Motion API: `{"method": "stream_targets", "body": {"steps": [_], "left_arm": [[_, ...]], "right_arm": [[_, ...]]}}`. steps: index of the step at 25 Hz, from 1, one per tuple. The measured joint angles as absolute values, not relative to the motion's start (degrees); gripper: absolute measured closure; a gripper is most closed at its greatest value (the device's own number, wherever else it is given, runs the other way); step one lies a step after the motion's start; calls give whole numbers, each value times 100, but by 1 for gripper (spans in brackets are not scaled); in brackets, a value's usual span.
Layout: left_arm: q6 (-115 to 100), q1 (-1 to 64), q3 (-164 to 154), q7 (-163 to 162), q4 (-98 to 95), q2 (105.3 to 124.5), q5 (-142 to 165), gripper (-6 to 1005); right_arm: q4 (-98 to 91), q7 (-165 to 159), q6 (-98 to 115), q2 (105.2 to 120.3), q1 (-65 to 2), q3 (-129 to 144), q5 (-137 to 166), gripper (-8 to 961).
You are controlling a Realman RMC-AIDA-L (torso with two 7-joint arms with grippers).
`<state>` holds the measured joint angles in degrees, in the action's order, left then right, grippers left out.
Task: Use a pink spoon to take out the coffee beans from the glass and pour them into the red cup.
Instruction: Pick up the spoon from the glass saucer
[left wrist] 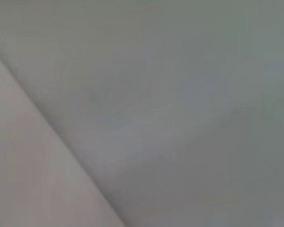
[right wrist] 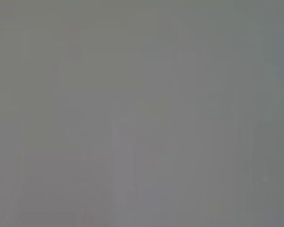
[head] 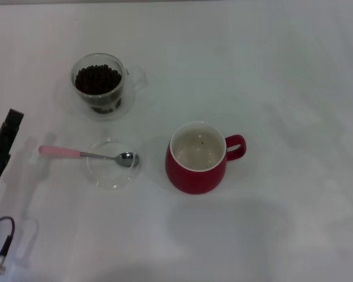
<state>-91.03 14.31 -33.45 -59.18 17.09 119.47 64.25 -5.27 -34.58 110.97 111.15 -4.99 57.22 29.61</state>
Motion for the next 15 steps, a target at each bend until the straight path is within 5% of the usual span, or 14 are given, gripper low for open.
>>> {"method": "stream_targets", "body": {"steps": [15], "left_arm": [[-8456,1350,-3573,-6610,1686,11951,6515,369]], "right_arm": [[-526,-3361,11179,11159,-317,5721,3052,187]]}}
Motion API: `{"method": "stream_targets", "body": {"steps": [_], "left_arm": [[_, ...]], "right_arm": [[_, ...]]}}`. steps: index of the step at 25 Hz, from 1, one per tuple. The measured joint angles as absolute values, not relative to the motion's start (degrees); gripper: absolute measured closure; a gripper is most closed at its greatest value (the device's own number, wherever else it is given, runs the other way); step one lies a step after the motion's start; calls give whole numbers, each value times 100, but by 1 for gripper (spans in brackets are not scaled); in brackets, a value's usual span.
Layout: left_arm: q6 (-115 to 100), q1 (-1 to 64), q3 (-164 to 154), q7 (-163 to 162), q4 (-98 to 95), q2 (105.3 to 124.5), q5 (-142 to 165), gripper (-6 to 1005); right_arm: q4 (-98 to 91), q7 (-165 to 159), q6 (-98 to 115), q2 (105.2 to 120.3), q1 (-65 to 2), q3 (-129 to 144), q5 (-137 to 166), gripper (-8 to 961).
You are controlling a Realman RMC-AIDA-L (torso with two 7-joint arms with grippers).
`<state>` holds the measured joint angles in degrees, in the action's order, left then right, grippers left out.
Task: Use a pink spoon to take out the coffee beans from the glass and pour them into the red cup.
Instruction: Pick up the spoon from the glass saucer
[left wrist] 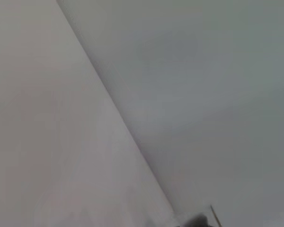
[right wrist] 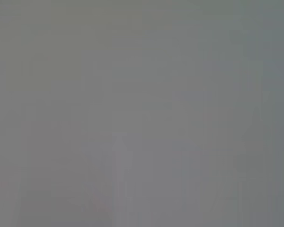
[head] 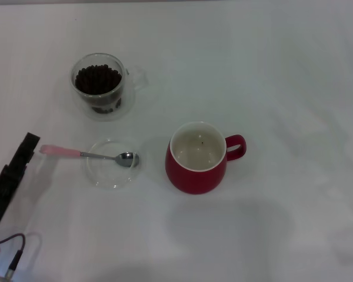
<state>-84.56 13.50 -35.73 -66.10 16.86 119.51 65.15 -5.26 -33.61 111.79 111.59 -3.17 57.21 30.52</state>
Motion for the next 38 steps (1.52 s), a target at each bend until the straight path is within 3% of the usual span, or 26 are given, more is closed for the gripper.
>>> {"method": "stream_targets", "body": {"steps": [20,38], "left_arm": [[-7823,1879,-4006,-7604,1184,11936,7036,374],[-7799,1940,-4045,-7385,1196,11971,7143,381]], "right_arm": [[-529,-3321,11355,11275,-259,5718,3112,187],[-527,-3322,11296,11267,-257,5670,3094,187]]}}
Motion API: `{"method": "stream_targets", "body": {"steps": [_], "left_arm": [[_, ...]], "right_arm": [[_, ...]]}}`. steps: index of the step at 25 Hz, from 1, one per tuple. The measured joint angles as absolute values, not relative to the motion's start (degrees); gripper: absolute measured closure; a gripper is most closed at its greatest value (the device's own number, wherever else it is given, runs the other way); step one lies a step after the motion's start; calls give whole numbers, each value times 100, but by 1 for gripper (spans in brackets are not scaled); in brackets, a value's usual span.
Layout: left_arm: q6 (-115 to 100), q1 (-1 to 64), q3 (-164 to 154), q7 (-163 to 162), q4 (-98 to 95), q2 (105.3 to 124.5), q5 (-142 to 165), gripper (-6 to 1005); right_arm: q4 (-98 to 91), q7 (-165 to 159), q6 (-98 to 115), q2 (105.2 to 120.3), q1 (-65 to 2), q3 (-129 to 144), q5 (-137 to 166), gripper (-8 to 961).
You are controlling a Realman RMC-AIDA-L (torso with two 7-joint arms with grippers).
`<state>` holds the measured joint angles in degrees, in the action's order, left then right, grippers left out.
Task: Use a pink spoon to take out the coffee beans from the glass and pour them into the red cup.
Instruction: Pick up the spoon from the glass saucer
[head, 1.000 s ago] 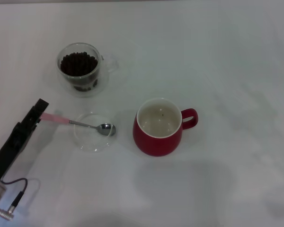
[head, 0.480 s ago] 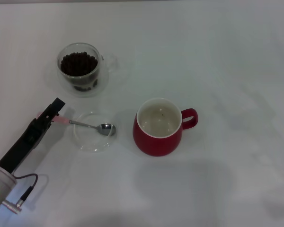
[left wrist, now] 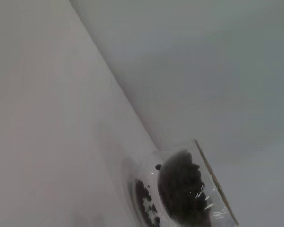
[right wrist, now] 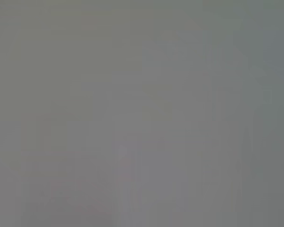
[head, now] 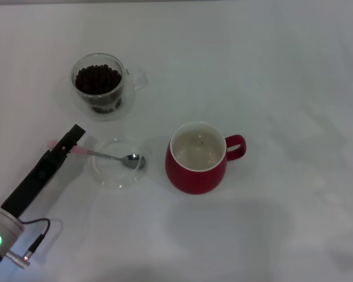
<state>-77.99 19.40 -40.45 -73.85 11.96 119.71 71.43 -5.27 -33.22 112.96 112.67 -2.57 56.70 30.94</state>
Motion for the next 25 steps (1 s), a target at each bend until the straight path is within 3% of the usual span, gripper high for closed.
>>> {"method": "stream_targets", "body": {"steps": [3,13,25], "left_arm": [[-7829,1919,-4043,-7326,1199,11971,7162,384],[-7820,1902,-4016,-7353,1204,11970,7145,570],[-7816,1950,-4007,-7434,1078,11938,7110,864]], "right_arm": [[-527,-3327,11277,11255,-281,5668,3097,187],[-530,-3260,11283,11221,-350,5758,3108,187],[-548,-3246,11368,11257,-370,5761,3112,187]]}}
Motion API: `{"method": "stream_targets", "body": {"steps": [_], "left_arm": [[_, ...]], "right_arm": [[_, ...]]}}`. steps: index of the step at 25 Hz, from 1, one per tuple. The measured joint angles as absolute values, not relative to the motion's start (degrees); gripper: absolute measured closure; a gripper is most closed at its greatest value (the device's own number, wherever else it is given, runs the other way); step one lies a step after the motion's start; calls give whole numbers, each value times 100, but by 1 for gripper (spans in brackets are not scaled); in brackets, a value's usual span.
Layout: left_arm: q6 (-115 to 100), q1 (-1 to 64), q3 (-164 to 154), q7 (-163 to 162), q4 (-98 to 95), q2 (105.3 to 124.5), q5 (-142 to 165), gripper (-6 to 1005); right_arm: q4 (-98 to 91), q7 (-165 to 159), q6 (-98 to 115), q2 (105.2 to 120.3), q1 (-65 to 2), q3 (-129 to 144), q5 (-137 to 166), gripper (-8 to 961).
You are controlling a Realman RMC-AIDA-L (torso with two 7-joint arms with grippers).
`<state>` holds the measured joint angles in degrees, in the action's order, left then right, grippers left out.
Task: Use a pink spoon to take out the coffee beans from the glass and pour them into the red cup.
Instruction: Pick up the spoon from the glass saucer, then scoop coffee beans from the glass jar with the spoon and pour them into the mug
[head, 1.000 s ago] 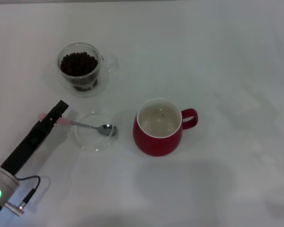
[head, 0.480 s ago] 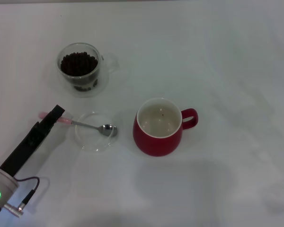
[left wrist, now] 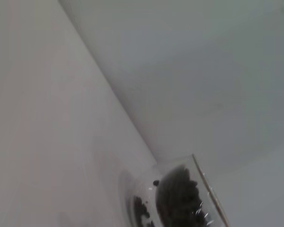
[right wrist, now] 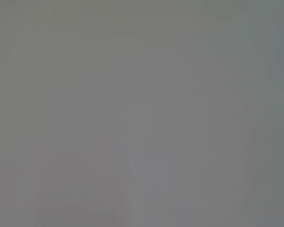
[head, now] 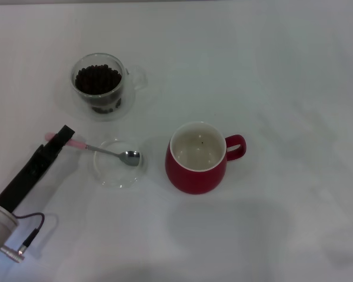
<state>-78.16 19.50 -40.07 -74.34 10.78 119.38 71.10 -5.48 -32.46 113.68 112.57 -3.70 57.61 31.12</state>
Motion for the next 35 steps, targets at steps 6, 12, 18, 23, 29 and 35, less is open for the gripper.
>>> {"method": "stream_targets", "body": {"steps": [6,12,18,23,29,35], "left_arm": [[-7906,1937,-4047,-7419,861,11925,7152,875],[-8290,1721,-4288,-7402,365,11909,7163,875],[-8753,1528,-4589,-7444,-248,11869,7169,875],[-9206,1384,-4597,-7488,-893,11863,7149,875],[-9598,1421,-4592,-7825,-1497,11841,7149,875],[-9502,1569,-4525,-8565,-2183,11799,7103,876]], "right_arm": [[-648,-3202,11377,11338,-378,5783,3112,187],[-695,-3170,11348,11411,-427,5745,3111,187],[-695,-2996,11316,11469,-528,5744,3098,187],[-694,-2943,11313,11487,-584,5745,3098,187],[-694,-2900,11324,11502,-589,5743,3079,187],[-694,-2892,11376,11496,-593,5739,3069,187]]}}
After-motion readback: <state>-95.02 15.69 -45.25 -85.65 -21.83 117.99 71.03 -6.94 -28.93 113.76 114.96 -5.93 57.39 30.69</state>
